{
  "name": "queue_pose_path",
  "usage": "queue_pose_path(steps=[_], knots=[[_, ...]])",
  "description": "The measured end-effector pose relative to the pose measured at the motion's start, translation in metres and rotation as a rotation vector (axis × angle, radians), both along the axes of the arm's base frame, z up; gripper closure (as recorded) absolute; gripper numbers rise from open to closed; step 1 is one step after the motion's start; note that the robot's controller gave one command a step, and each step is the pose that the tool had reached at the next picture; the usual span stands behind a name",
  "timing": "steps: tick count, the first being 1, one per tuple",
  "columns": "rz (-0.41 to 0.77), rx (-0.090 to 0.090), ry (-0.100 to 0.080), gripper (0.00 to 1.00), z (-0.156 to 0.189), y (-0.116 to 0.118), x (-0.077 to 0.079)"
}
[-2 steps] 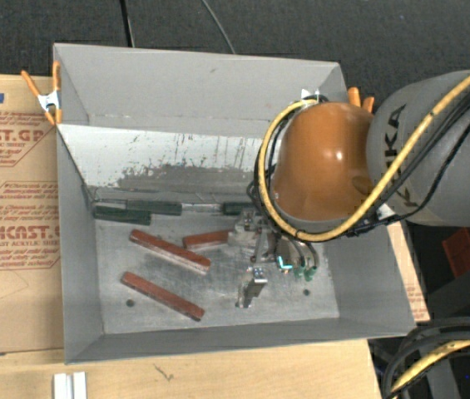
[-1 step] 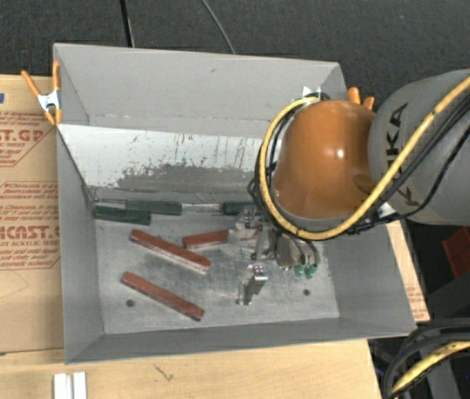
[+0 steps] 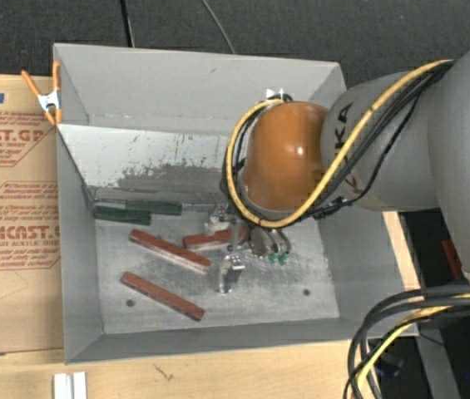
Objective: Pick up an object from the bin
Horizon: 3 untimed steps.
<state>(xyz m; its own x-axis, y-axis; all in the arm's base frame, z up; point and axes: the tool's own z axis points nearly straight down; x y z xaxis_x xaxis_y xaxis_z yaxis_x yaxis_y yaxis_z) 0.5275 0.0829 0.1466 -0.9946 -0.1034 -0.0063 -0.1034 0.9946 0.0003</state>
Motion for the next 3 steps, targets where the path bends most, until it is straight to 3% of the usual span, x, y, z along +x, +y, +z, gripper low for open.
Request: queue_pose_path(steps=[1, 2, 3], knots=[[0.009, 0.001, -0.003, 0.00, 0.016, 0.026, 0.062], [-0.016, -0.002, 0.010, 0.00, -0.005, -0.008, 0.023], [0.110, -0.001, 0.002, 0.00, -0.067, -0.012, 0.038]])
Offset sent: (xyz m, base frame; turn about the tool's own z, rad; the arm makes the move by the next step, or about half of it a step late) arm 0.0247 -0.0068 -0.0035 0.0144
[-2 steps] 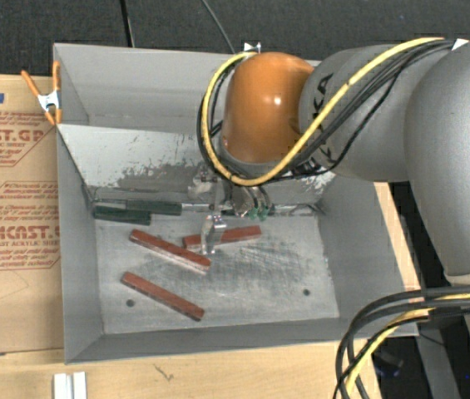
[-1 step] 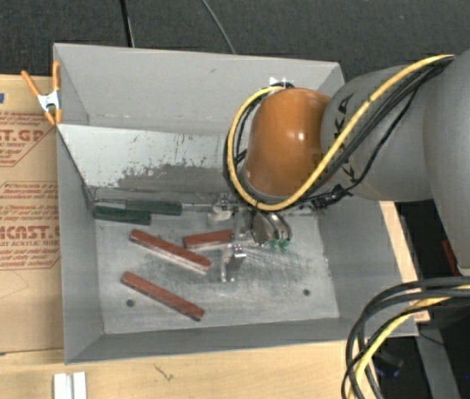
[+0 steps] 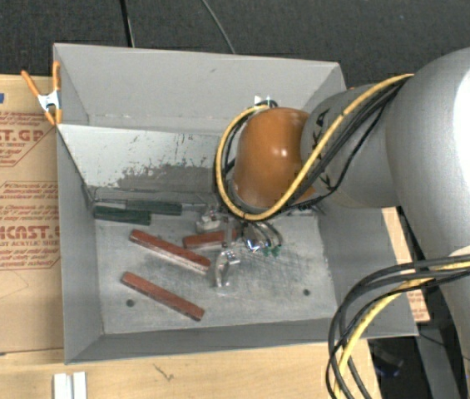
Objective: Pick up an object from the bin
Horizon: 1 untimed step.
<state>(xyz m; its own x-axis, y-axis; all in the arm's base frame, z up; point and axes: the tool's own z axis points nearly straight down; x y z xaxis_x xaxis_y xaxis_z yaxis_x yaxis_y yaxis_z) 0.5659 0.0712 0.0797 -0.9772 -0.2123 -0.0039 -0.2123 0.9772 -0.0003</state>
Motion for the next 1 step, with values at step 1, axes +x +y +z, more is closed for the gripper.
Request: queue_pose_path(steps=[1], knots=[[-0.126, 0.000, -0.013, 1.00, -0.0024, 0.0171, -0.0078]])
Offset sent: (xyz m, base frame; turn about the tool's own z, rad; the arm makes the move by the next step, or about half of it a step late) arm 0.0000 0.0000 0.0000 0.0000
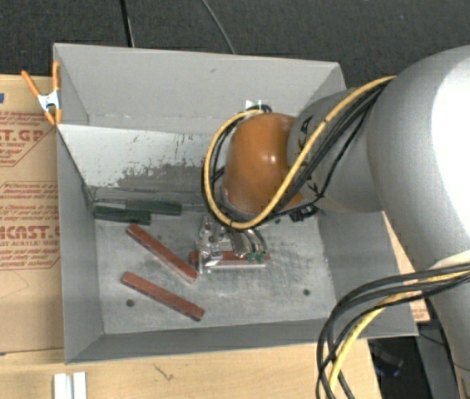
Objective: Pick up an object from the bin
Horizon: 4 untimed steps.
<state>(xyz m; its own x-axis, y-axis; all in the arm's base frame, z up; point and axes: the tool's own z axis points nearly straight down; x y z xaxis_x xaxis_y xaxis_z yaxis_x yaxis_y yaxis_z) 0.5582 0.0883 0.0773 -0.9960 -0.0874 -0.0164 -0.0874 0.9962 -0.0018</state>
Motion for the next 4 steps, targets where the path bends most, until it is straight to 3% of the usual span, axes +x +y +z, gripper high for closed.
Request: queue_pose_path(steps=[4], knots=[[0.001, 0.000, 0.016, 1.00, 0.011, 0.001, -0.002]])
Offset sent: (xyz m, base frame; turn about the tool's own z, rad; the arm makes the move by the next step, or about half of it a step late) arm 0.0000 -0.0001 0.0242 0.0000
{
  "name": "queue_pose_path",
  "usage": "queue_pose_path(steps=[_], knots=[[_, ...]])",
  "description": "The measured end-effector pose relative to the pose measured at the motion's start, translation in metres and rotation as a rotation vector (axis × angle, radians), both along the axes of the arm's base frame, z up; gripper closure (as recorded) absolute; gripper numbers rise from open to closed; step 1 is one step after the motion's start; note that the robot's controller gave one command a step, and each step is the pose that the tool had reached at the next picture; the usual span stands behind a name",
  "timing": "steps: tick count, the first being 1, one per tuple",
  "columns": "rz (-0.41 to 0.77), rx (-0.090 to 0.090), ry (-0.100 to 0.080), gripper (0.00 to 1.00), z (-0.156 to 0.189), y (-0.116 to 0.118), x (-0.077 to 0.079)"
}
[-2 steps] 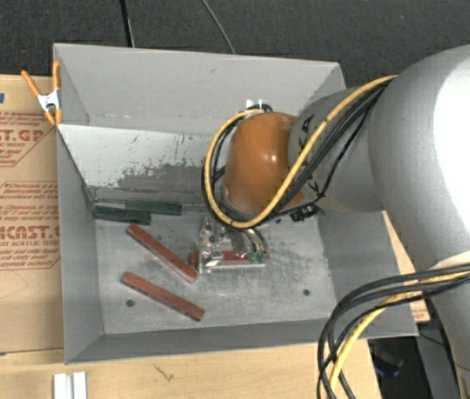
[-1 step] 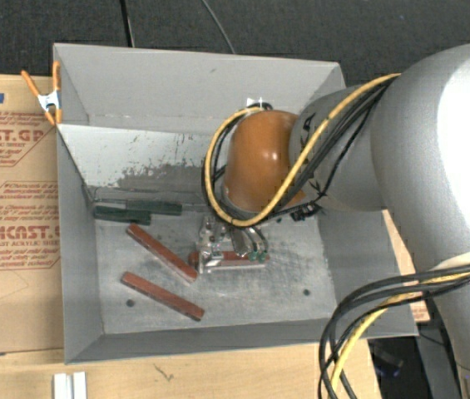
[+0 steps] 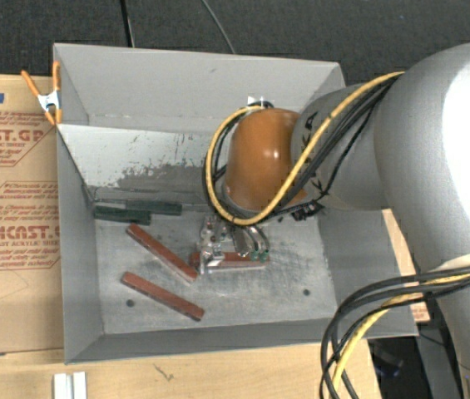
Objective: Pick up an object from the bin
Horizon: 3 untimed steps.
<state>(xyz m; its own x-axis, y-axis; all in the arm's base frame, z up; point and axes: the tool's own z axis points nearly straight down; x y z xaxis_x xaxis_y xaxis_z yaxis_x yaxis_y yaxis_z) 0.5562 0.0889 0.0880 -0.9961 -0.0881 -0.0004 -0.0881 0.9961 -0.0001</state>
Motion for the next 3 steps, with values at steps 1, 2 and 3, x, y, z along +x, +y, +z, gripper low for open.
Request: queue_pose_path(steps=[1, 2, 3], knots=[[0.000, 0.000, 0.002, 1.00, 0.012, 0.000, -0.001], [0.000, -0.001, 0.005, 1.00, 0.026, 0.000, -0.001], [0.000, 0.000, 0.003, 1.00, 0.046, 0.000, -0.001]])
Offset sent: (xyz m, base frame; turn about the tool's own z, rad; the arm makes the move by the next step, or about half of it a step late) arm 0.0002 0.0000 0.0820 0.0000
